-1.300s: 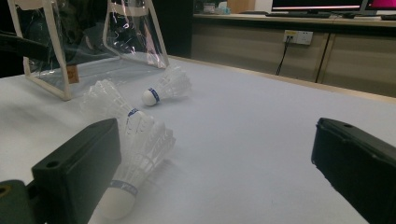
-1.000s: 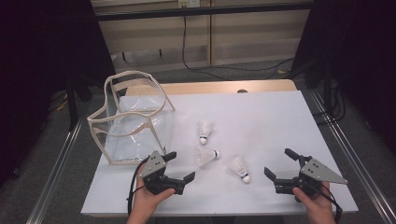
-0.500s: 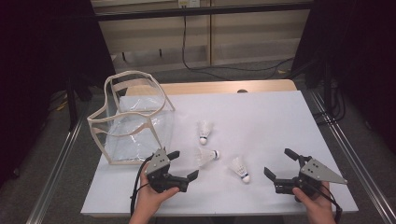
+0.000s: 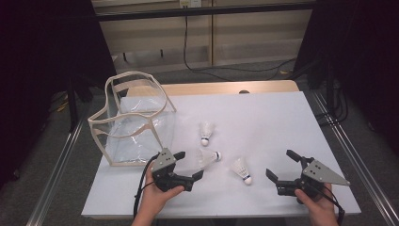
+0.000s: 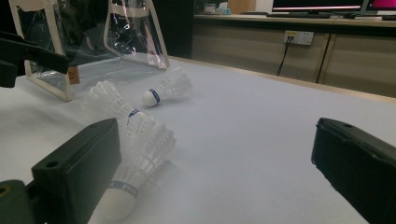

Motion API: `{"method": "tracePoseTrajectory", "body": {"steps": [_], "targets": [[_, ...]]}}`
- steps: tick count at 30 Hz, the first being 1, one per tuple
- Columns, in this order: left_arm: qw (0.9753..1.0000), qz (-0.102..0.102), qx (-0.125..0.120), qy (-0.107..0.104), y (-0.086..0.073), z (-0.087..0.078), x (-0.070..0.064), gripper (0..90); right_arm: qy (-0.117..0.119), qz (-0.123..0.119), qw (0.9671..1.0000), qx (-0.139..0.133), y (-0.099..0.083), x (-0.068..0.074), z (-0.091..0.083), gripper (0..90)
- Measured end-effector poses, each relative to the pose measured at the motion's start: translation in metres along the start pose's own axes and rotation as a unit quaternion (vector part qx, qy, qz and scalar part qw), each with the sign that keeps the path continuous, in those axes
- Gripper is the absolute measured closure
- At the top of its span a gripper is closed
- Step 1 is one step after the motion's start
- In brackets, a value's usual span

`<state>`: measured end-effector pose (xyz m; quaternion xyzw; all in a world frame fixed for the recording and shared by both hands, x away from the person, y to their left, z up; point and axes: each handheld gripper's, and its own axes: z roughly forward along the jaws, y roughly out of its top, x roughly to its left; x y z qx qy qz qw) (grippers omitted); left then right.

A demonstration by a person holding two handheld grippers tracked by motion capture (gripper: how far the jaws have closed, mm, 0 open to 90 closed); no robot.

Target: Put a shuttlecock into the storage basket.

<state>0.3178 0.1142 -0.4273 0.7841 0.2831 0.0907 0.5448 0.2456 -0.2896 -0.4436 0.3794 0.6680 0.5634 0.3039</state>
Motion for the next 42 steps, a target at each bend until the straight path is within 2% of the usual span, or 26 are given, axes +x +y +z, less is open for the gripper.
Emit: {"method": "tracePoseTrajectory", "body": {"steps": [17, 18, 22, 24, 25, 30, 34, 36, 42], "targets": [[0.9997, 0.007, 0.019, -0.012, 0.003, 0.018, -0.001, 5.3, 0.003, -0.002, 1.0000, -0.001, 0.000, 0.000, 0.000, 1.1], [0.9996, 0.013, 0.024, -0.012, 0.004, 0.019, -0.001, 5.5, 0.003, -0.002, 1.0000, -0.002, 0.000, 0.000, 0.000, 1.1], [0.9994, 0.011, 0.032, -0.010, 0.004, 0.021, -0.001, 6.2, 0.003, -0.001, 1.0000, -0.002, 0.000, 0.000, 0.000, 1.1], [0.9991, 0.006, 0.042, -0.010, 0.003, 0.023, -0.002, 6.9, 0.003, -0.002, 1.0000, -0.002, 0.000, 0.001, 0.000, 1.1], [0.9986, 0.010, 0.050, -0.008, 0.003, 0.023, -0.001, 7.2, 0.003, -0.003, 1.0000, -0.001, 0.000, 0.001, 0.000, 1.1], [0.9983, 0.012, 0.057, -0.007, 0.002, 0.026, -0.001, 8.3, 0.003, -0.004, 1.0000, 0.000, 0.000, 0.001, 0.000, 1.1], [0.9985, 0.008, 0.054, -0.005, 0.005, 0.030, -0.001, 9.7, 0.002, -0.003, 1.0000, 0.001, 0.000, 0.001, 0.000, 1.1], [0.9981, -0.002, 0.061, -0.005, 0.006, 0.034, -0.001, 11.4, 0.003, -0.002, 1.0000, -0.001, 0.000, 0.000, 0.000, 1.1], [0.9973, -0.006, 0.073, -0.004, 0.009, 0.040, -0.001, 14.5, 0.004, -0.002, 1.0000, -0.003, 0.000, 0.001, 0.000, 1.1]]}}
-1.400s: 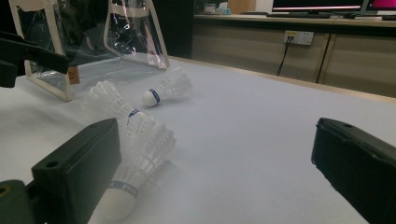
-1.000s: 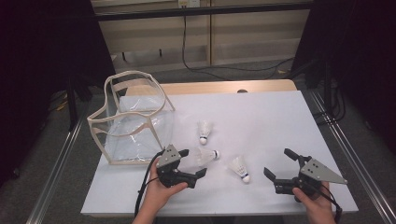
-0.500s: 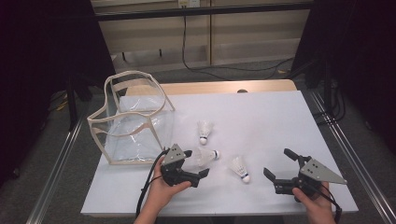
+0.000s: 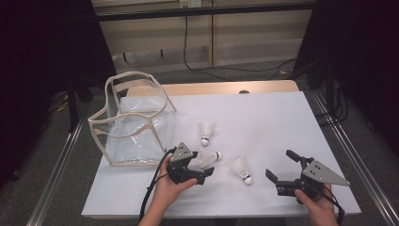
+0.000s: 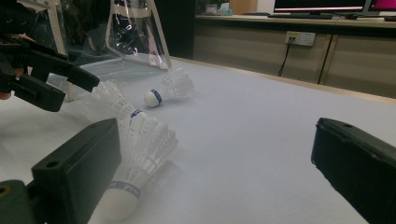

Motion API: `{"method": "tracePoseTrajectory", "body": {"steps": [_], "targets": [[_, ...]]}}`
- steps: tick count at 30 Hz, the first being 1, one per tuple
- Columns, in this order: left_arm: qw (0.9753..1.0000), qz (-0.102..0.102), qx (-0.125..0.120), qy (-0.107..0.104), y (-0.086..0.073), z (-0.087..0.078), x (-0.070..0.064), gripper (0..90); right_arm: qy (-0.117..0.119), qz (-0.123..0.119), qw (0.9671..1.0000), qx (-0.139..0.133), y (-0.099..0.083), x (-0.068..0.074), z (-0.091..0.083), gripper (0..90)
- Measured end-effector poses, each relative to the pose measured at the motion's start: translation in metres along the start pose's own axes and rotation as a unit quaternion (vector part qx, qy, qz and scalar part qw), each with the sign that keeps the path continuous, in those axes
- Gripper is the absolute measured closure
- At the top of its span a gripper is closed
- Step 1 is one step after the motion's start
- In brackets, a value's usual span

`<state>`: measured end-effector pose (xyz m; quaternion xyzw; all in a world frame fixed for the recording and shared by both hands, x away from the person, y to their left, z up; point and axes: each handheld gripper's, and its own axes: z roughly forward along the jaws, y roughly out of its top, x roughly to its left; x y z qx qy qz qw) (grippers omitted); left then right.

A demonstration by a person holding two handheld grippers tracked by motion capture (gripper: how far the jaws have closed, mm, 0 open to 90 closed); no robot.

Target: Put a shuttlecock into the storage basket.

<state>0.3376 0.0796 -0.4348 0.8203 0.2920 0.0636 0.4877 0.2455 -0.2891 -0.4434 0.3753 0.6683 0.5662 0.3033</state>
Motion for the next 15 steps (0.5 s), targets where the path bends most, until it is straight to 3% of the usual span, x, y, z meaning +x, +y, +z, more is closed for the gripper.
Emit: {"method": "tracePoseTrajectory", "body": {"steps": [11, 15], "targets": [[0.9999, 0.002, 0.014, 0.003, 0.0004, 0.0058, 0.0011, 20.1, 0.001, -0.001, 1.0000, -0.001, 0.0003, 0.0002, -0.0002, 1.1], [0.9997, -0.012, 0.019, -0.002, 0.0009, 0.0066, 0.0027, 26.7, 0.000, -0.001, 1.0000, 0.000, 0.0003, 0.0002, -0.0004, 1.2]]}}
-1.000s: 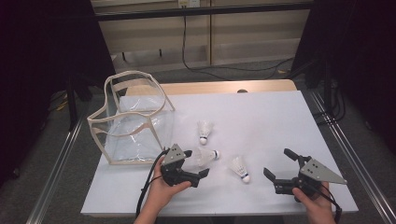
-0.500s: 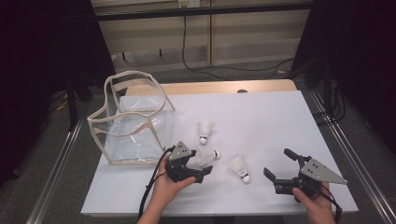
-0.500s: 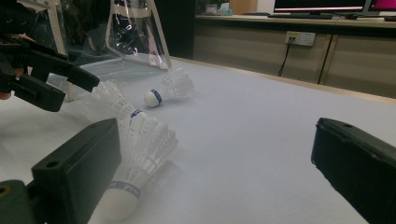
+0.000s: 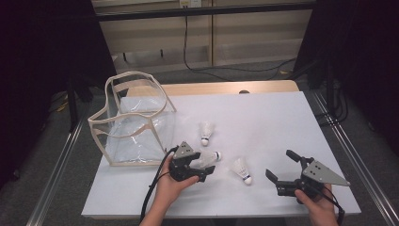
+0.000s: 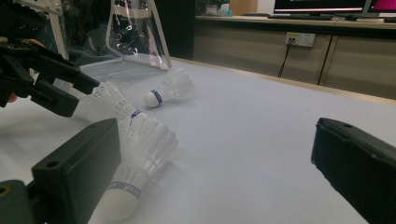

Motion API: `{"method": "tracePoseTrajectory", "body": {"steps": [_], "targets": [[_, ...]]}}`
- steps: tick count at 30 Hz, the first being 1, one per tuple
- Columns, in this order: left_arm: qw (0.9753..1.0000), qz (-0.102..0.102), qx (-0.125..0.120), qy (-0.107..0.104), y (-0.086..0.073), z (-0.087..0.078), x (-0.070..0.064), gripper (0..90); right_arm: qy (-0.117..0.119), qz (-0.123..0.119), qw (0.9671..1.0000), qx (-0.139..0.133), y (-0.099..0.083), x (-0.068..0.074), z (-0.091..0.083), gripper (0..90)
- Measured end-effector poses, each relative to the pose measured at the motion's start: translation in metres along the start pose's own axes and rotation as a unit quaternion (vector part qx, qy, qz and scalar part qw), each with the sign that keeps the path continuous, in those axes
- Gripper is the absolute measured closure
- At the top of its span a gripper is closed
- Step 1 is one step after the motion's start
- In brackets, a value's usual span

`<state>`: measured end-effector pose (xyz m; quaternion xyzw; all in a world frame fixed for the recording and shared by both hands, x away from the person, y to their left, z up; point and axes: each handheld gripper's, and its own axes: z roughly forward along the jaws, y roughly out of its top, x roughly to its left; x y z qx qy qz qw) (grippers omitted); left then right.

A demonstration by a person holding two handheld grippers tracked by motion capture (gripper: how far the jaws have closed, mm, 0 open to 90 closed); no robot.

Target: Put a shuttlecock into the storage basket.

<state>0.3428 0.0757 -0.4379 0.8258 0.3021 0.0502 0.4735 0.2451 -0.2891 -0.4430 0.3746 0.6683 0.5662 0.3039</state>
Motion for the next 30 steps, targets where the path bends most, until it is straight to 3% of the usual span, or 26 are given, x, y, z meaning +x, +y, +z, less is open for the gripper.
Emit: {"method": "tracePoseTrajectory", "body": {"steps": [4, 10, 17, 23, 30], "targets": [[0.9999, -0.006, 0.005, -0.007, 0.0002, 0.0023, 0.0023, 31.0, -0.001, 0.001, 1.0000, -0.001, 0.0002, -0.0002, -0.0002, 1.1], [0.9999, -0.005, 0.009, 0.007, 0.0005, 0.0058, 0.0053, 33.0, 0.000, 0.002, 1.0000, 0.000, 0.0002, -0.0002, -0.0004, 1.2], [0.9998, -0.014, 0.013, 0.003, 0.0029, 0.0088, 0.0049, 35.1, -0.002, 0.003, 1.0000, -0.002, 0.0000, -0.0004, -0.0001, 1.2], [0.9995, -0.015, 0.023, 0.015, 0.0022, 0.0097, 0.0078, 37.7, -0.003, 0.002, 1.0000, -0.001, 0.0001, -0.0010, -0.0004, 1.2], [0.9996, -0.017, 0.022, 0.006, 0.0019, 0.0106, 0.0070, 40.7, -0.002, 0.003, 1.0000, -0.001, 0.0003, -0.0005, -0.0006, 1.1]]}}
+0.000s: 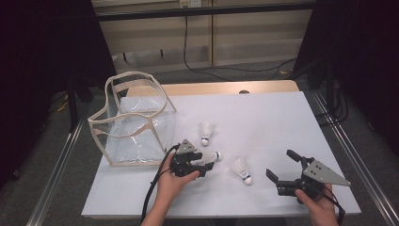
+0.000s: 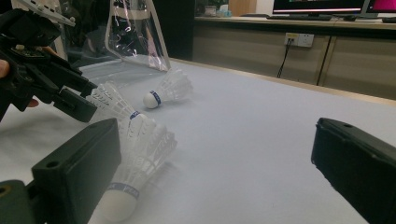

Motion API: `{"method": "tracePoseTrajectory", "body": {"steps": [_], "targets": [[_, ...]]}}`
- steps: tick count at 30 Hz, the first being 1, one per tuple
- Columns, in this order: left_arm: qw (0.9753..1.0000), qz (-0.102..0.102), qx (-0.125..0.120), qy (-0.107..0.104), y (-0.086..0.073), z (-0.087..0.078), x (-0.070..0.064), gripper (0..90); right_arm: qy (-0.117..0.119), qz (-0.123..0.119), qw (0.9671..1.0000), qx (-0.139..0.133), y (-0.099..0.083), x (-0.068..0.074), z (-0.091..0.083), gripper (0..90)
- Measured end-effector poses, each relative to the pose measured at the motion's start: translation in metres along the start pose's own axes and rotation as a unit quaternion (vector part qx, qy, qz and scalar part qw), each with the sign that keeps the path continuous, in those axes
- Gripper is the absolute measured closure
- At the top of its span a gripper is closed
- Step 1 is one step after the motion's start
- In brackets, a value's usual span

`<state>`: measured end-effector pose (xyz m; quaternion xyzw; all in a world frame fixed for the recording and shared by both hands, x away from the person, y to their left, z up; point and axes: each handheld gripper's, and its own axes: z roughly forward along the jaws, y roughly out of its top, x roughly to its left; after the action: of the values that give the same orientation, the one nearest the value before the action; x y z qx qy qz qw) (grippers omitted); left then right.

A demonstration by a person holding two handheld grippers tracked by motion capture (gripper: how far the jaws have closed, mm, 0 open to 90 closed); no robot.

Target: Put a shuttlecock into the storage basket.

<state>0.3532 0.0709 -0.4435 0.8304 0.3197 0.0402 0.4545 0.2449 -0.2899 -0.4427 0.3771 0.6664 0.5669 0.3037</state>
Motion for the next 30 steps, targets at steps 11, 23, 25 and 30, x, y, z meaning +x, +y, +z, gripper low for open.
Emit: {"method": "tracePoseTrajectory", "body": {"steps": [11, 23, 25, 30], "targets": [[0.9997, -0.018, 0.001, -0.014, 0.001, 0.004, 0.004, 48.6, -0.001, 0.000, 1.0000, 0.000, 0.000, 0.000, 0.000, 1.1], [0.9997, -0.021, 0.009, -0.013, 0.003, 0.011, 0.003, 54.0, 0.001, 0.001, 1.0000, 0.000, 0.000, 0.000, 0.000, 1.2], [0.9996, -0.020, 0.015, -0.015, 0.004, 0.012, 0.003, 55.0, 0.001, 0.001, 1.0000, 0.000, 0.000, 0.000, 0.000, 1.2], [0.9996, -0.018, 0.016, -0.012, 0.003, 0.013, 0.003, 57.4, 0.001, 0.001, 1.0000, 0.000, 0.000, 0.000, 0.000, 1.2]]}}
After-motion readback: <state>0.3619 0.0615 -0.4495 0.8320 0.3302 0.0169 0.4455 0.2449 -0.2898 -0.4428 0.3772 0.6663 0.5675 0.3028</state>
